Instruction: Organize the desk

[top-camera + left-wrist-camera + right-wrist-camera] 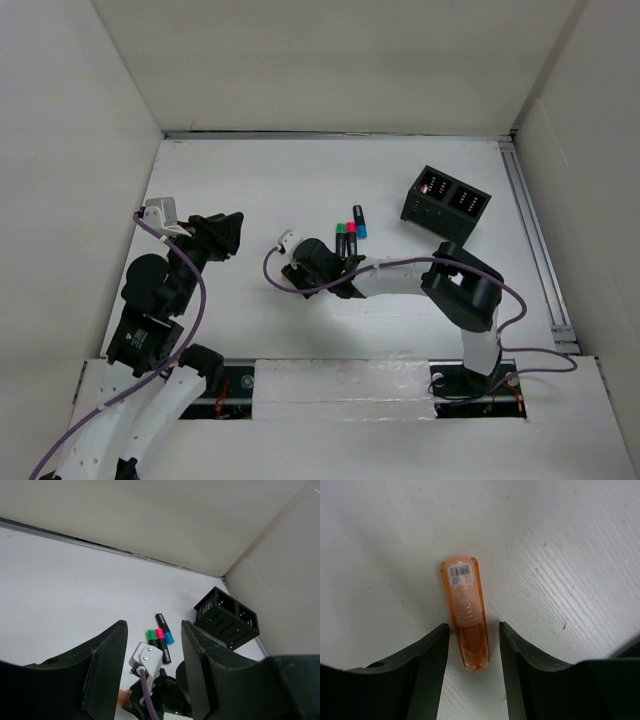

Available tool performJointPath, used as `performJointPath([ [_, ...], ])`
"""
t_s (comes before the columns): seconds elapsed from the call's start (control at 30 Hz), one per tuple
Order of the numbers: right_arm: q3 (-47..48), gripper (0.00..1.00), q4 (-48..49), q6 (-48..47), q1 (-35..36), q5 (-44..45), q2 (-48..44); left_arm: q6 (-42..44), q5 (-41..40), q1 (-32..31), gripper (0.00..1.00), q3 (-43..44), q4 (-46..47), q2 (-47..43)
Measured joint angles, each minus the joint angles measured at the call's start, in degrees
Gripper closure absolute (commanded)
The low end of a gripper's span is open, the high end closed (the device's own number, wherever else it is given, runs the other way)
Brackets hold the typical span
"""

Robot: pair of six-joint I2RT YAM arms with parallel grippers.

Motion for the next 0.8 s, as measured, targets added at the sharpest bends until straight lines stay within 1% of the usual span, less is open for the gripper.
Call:
performJointPath([
  [0.13, 1.68, 0.49, 2.67, 0.22, 0.0, 0.17, 2.14, 0.0, 0.0, 0.0, 0.57, 0.0, 0.0, -0.02],
  [0.2, 2.49, 0.65, 3.76, 0.39, 0.0, 0.04, 3.1, 0.0, 0.0, 0.0, 0.57, 0.0, 0.0, -0.02],
  [0.27, 2.95, 0.77, 4.5, 0.83, 0.0, -0.04, 3.69, 0.0, -0.02, 0.0, 0.56, 0.0, 0.0, -0.04],
  [0.3, 2.99, 0.8, 4.68, 1.11, 0.0, -0.04, 3.74, 0.0, -0.04, 0.0, 0.57, 0.0, 0.0, -0.04],
  [0.4, 2.67, 0.83, 4.61, 2.51, -0.72, -0.74, 3.1, 0.0, -0.04, 0.0, 0.57, 0.0, -0.02, -0.07],
  [0.47, 1.97, 0.83, 4.37, 4.15, -2.43, -1.84, 1.36, 0.0, -0.02, 0.0, 0.57, 0.0, -0.02, -0.07],
  [0.53, 1.03, 0.83, 4.48, 6.19, -5.77, -2.29, -1.97, 0.0, 0.02, 0.0, 0.57, 0.0, 0.0, -0.04],
  [0.6, 0.17, 0.84, 4.76, 8.09, -10.67, -2.25, -6.56, 0.0, 0.09, 0.0, 0.57, -0.02, -0.02, 0.02],
  [0.7, -0.5, 0.84, 6.56, 10.88, -21.4, -0.13, -14.6, 0.0, 0.2, 0.0, 0.56, 0.0, -0.09, 0.02],
  [0.8, -0.48, 0.84, 8.48, 12.63, -32.74, 2.95, -20.06, 0.02, 0.24, 0.0, 0.56, 0.0, -0.09, -0.07],
])
